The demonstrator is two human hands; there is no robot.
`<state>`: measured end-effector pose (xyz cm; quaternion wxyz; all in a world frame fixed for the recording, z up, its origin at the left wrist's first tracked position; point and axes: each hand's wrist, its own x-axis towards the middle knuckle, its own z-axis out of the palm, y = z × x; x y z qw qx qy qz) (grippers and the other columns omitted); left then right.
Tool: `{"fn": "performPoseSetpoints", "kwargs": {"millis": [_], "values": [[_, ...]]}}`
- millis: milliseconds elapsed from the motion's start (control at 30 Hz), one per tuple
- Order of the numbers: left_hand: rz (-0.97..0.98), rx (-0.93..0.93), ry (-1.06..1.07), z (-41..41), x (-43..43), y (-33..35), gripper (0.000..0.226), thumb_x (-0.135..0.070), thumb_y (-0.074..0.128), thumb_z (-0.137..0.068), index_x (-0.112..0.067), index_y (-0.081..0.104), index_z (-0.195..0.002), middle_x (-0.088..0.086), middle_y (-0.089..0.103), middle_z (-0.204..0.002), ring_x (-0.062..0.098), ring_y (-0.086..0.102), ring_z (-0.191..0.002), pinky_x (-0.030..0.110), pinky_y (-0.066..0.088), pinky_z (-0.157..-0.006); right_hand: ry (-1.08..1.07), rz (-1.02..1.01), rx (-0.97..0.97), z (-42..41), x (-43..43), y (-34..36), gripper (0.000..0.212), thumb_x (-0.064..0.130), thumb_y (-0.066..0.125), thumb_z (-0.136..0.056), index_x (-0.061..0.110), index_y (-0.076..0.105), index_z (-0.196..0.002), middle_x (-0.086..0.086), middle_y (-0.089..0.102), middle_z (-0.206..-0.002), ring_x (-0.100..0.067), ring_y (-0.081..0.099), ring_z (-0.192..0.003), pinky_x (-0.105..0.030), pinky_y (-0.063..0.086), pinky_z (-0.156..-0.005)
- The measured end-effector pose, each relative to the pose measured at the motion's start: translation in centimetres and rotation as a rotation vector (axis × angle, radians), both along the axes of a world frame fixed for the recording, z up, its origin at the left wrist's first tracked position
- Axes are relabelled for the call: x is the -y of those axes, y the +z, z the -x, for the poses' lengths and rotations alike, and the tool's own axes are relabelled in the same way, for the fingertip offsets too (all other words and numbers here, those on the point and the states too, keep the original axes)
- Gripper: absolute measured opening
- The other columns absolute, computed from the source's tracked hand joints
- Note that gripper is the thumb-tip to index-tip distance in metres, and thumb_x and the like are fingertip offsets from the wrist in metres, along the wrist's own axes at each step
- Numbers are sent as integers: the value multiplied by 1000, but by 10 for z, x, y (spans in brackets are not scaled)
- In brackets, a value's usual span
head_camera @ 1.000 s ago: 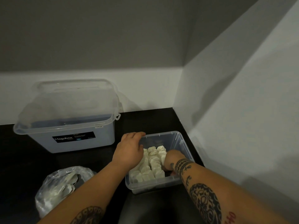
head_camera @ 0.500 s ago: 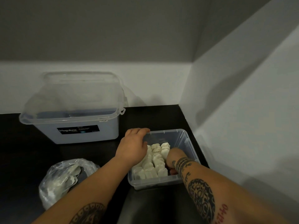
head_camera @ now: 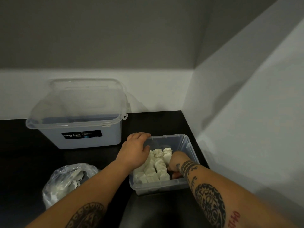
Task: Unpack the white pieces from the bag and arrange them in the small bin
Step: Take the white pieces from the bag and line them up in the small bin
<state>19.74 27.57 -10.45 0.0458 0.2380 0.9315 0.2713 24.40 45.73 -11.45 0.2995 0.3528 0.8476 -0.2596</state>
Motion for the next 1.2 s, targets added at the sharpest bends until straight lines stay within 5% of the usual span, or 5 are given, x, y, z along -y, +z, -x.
{"fn": "performPoseSetpoints", "kwargs": {"millis": [233, 500, 733, 1000, 1200], "values": [[-83, -17, 14, 5, 11, 9, 48, -34, 53, -104, -29, 46, -150, -6, 45, -155, 15, 32, -146, 39, 32, -121, 117, 62, -136, -10, -7, 33, 38, 3, 68, -89, -3, 61, -126, -19, 67, -119, -22, 67, -84, -29, 61, -68], [-155, -70, -95, 8, 50, 28, 37, -29, 57, -102, -23, 59, -138, -3, 55, -142, 15, 45, -136, 37, 41, -114, 98, -41, -328, 0, 46, 81, 26, 17, 63, -95, 0, 66, -115, -6, 66, -76, -15, 63, -58, -24, 50, -46], [-219, -52, -79, 12, 130, 42, 25, -25, 59, -101, -21, 69, -124, -2, 67, -120, 12, 63, -106, 29, 51, -94, 18, 107, -706, 10, 143, 89, 8, 26, 70, -89, 24, 65, -95, -2, 72, -98, -20, 72, -92, -42, 60, -87], [-266, 122, 124, 7, 241, 21, 9, -26, 62, -98, -35, 64, -97, -3, 70, -77, 11, 65, -66, 30, 53, -65, 76, 277, -780, -9, 252, 56, 5, 20, 69, -93, 25, 68, -95, 5, 69, -86, -12, 68, -85, -21, 53, -77], [-37, 191, 160, 6, 281, -18, 35, -39, 78, -85, -33, 61, -114, -12, 58, -109, 11, 57, -108, 27, 50, -90, 131, 285, -556, -17, 287, 11, 13, 23, 67, -95, 25, 72, -106, 7, 70, -102, -7, 67, -95, -26, 56, -89]]}}
